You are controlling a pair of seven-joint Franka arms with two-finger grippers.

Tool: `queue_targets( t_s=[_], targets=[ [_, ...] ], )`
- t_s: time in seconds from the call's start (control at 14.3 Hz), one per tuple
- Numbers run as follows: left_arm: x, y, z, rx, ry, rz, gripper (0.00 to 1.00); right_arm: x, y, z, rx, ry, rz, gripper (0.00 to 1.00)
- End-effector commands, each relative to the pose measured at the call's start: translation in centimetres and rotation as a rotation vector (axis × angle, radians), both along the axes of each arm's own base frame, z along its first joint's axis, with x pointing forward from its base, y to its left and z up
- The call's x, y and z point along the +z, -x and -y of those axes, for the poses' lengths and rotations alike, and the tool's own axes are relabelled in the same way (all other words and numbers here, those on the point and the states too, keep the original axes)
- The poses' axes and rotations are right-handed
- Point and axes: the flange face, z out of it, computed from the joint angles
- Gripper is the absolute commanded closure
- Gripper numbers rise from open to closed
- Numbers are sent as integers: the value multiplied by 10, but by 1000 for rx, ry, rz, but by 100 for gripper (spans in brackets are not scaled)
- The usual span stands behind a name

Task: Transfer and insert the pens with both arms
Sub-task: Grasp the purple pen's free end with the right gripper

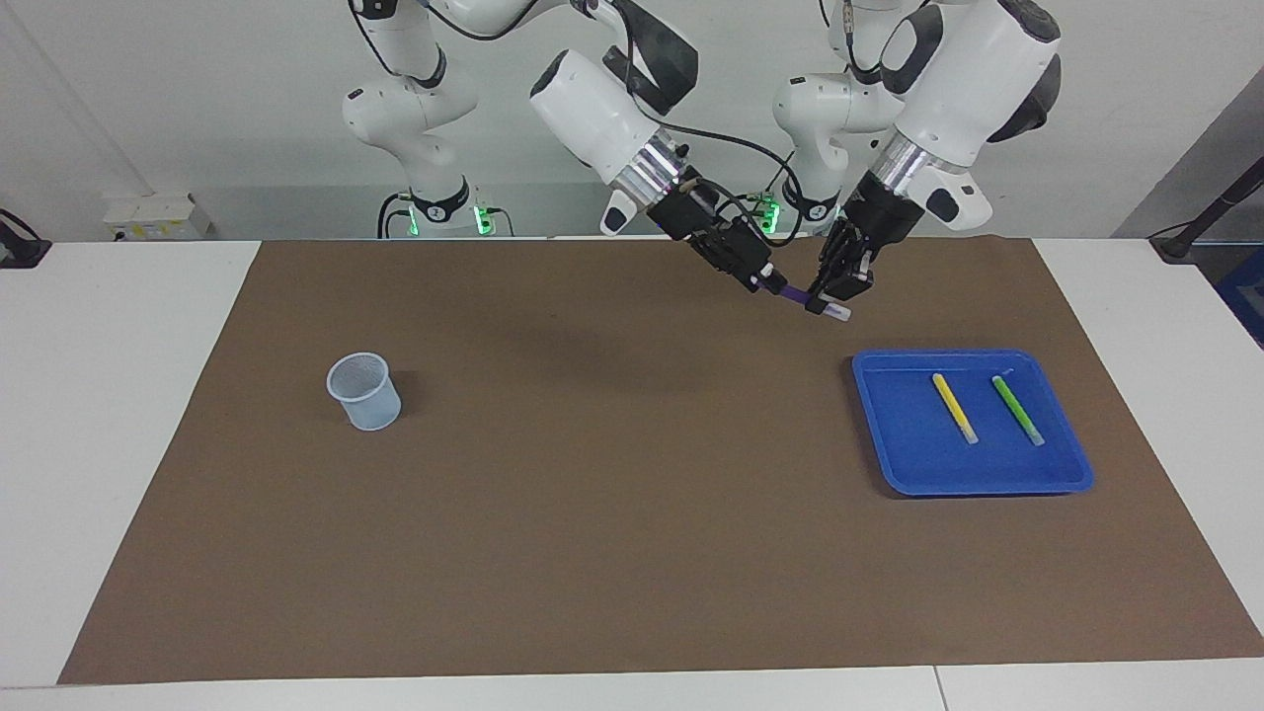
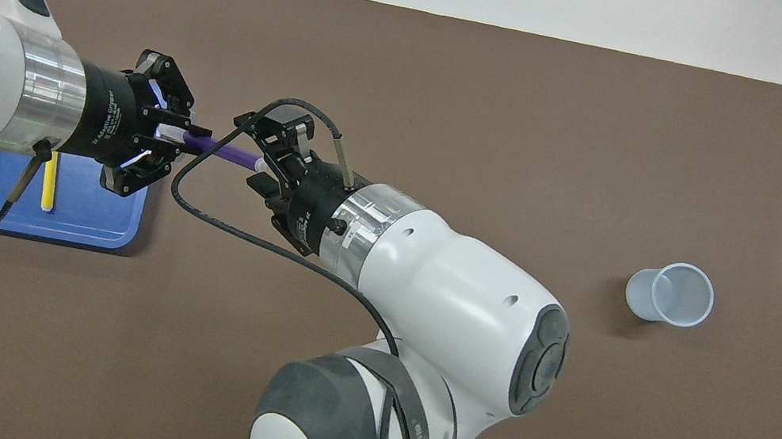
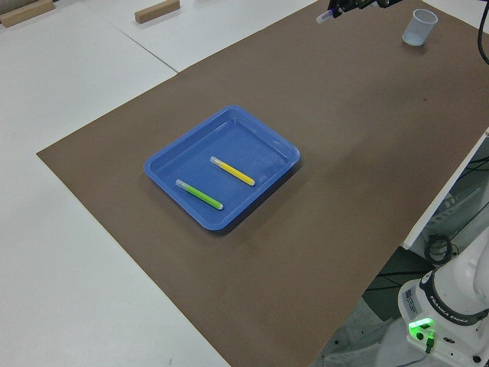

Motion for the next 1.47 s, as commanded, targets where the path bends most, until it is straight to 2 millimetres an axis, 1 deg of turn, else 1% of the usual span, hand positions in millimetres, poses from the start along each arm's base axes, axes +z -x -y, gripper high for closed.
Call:
queue_targets(
  t_s=[0.0,0.07,0.21,0.42,0.63,0.7,0.77,0.98,1.05,1.4],
  targets=[
    [2,11,-1,9,10,-12,100,1,-3,-4,-11,-12,20,43],
    [2,11,-1,11,10,-13,100,1,-4,-3,-11,-11,21,48],
    [2,11,0,11,13,-14,100,1,-3,-4,-9,-11,24,55],
    [2,11,1,12,26,-17,100,0,-5,-2,-10,-9,23,62],
    [2,11,0,15,26,-17,100,0,-5,-2,-12,-9,24,65],
    [2,11,0,15,26,-17,100,0,-5,-2,-12,-9,24,68],
    [2,11,1,13,26,-17,100,0,-5,-2,-11,-8,23,72],
    [2,11,1,20,27,-20,100,0,-5,-1,-13,-8,23,90],
    [2,11,1,20,27,-20,100,0,-5,-1,-13,-9,24,94],
    [5,13,0,26,29,-16,100,0,-7,0,-16,-9,24,95]
  ],
)
